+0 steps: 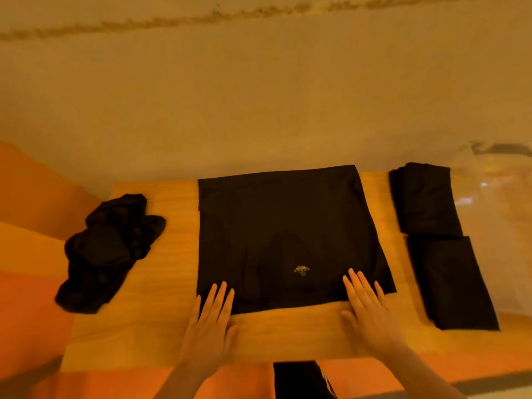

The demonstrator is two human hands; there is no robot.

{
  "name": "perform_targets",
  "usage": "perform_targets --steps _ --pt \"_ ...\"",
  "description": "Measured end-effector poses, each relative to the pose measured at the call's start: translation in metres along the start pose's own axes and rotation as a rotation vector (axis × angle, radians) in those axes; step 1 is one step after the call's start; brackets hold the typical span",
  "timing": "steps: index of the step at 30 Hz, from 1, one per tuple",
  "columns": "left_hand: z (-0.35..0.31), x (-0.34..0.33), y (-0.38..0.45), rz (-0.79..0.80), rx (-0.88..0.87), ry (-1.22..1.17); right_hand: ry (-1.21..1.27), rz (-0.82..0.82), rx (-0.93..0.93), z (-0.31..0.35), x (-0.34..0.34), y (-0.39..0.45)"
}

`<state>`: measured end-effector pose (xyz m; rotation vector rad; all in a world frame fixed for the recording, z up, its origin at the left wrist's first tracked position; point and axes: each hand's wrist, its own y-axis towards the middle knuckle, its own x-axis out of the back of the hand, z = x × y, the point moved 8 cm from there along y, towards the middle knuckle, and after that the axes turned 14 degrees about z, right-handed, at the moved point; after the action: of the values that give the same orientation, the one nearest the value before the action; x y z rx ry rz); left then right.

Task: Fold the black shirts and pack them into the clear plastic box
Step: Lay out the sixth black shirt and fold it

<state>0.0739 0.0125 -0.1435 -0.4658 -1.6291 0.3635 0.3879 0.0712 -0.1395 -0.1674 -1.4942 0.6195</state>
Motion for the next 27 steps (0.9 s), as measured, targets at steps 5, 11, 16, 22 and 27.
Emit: perform_targets --steps 5,11,16,22,27 --pt "-0.003 0.009 -0.006 -0.048 -0.062 0.071 -0.001 0.008 -0.088 -0.003 -0.006 -0.017" --pt "0.000 -0.013 -0.028 -0.035 -0.075 0.088 -0.023 -0.006 -0.085 0.007 -0.026 -0.048" --pt "-0.013 -0.008 -0.035 -0.100 -0.162 0.153 -0.028 -0.026 -0.043 0.016 -0.016 -0.048" --pt "-0.007 -0.027 -0.038 -0.003 -0.178 0.142 -0.084 0.022 0.028 0.019 -0.034 -0.056" --pt "-0.002 -0.046 -0.068 0.007 -0.266 0.148 -0.053 0.077 0.044 0.012 -0.052 -0.088"
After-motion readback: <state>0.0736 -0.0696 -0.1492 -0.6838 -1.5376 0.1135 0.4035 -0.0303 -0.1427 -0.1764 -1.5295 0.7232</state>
